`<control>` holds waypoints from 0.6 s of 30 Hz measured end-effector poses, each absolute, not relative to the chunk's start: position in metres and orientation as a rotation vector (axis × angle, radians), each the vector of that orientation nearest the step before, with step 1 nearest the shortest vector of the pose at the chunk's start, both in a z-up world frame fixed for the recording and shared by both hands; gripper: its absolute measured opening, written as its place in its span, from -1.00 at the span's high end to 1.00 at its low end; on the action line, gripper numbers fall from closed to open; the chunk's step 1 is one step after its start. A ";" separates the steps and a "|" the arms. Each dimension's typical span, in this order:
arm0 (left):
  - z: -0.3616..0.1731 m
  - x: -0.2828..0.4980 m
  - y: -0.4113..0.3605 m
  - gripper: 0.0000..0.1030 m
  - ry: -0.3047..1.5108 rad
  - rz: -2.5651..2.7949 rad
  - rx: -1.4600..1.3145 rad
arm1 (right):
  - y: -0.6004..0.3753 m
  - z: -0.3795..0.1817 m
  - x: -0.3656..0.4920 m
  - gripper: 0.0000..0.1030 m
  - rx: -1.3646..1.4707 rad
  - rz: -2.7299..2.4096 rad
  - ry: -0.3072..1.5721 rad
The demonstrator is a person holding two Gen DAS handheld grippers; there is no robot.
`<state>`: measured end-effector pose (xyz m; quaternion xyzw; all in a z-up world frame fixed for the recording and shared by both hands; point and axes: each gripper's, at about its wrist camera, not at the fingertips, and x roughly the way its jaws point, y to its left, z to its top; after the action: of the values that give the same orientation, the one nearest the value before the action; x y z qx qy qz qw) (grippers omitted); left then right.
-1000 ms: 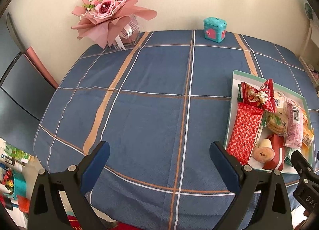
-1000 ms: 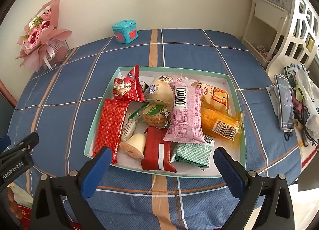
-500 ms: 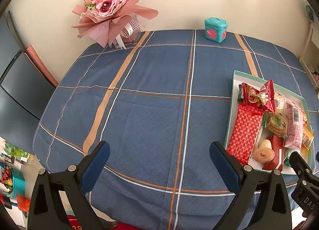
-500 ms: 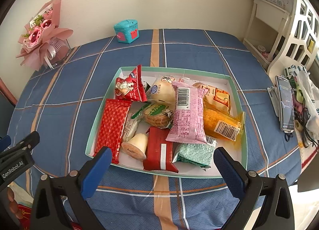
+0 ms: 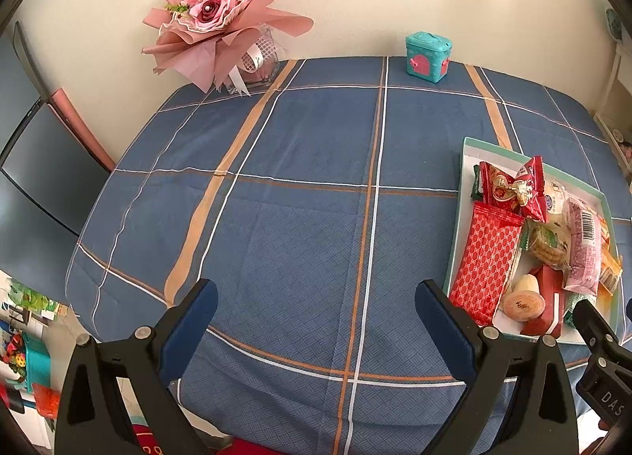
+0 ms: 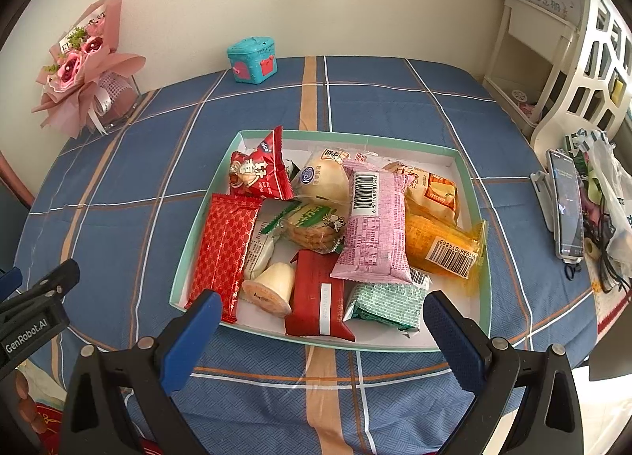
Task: Organize snacks
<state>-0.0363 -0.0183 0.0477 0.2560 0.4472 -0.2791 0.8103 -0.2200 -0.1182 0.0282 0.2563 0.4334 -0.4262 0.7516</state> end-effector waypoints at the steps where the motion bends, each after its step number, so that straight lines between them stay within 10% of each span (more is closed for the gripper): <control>1: 0.047 -0.037 -0.018 -0.94 0.955 -0.597 0.547 | -0.118 0.028 -0.220 -1.00 0.560 -0.931 0.947; 18: 0.048 -0.037 -0.017 -0.94 0.946 -0.601 0.548 | -0.116 0.027 -0.217 -1.00 0.555 -0.926 0.953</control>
<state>-0.0368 -0.0166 0.0484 0.2568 0.4431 -0.2813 0.8116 -0.2174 -0.1164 0.0269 0.2540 0.4365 -0.4239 0.7518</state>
